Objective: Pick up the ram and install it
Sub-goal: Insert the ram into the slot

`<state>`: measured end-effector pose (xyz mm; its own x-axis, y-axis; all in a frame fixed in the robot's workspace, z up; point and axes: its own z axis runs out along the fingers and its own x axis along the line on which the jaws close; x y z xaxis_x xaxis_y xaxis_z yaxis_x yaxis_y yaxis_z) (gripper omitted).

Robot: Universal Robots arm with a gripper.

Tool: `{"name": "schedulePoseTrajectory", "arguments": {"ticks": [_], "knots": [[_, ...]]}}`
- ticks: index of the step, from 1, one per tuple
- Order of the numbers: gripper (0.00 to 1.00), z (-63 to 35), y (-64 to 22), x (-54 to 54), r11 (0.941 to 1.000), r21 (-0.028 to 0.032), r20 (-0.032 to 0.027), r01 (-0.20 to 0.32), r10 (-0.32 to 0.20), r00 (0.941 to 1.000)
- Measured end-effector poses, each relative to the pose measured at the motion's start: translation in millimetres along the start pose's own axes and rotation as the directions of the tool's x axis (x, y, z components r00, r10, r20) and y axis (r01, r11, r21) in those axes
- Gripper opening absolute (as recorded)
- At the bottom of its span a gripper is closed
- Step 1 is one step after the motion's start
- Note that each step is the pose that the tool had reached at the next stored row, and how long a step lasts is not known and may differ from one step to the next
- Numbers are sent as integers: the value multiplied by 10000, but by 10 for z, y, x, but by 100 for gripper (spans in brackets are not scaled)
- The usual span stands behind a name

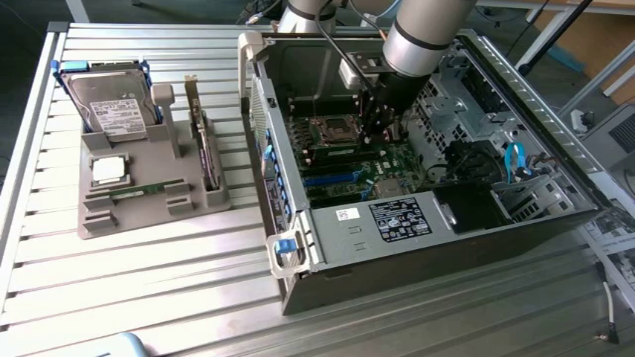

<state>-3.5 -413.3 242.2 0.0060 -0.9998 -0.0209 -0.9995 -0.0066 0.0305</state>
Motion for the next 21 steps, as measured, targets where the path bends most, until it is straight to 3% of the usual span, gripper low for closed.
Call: {"name": "schedulePoseTrajectory", "arguments": {"ticks": [21], "knots": [[12, 6, 0, 3, 9999, 3, 5, -155, 155, 9999]]}}
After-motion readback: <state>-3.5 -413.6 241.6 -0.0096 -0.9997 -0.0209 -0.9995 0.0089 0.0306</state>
